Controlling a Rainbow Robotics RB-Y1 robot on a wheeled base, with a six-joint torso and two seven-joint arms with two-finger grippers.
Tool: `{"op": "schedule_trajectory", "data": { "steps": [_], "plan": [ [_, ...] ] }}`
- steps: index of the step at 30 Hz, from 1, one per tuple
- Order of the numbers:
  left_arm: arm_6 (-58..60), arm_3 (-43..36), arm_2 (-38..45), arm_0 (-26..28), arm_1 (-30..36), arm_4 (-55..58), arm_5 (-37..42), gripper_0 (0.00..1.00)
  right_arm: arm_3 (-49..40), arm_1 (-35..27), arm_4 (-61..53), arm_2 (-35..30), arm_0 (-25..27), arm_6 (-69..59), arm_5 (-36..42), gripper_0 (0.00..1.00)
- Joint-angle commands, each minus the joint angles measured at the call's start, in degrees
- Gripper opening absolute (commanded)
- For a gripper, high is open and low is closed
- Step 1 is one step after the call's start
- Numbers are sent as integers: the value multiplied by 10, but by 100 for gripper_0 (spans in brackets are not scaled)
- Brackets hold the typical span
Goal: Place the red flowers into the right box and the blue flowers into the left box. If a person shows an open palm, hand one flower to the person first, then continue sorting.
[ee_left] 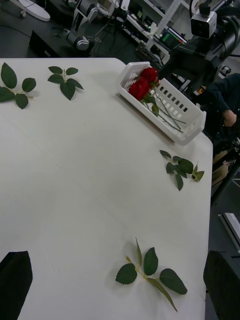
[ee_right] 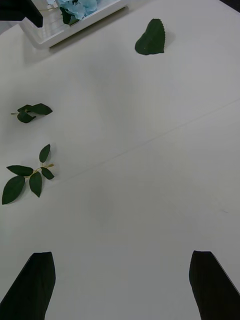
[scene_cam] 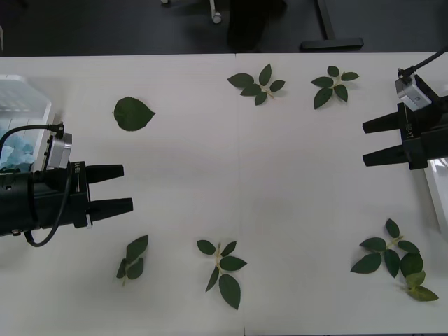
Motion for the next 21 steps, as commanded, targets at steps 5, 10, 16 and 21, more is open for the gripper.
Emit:
{"op": "schedule_trajectory", "data": {
  "steps": [5,10,16,21],
  "plan": [
    [-40,-6,-7,9,19,8,-1,100,-5,6,-9,1,5,-8,2,85],
    [-40,-6,-7,9,19,8,-1,100,-5,6,-9,1,5,-8,2,92],
    [-40,-6,-7,9,19,8,-1,100,-5,6,-9,1,5,-8,2,92],
    [-40,-6,-7,9,19,8,-1,100,-5,6,-9,1,5,-8,2,93]
  ]
}}
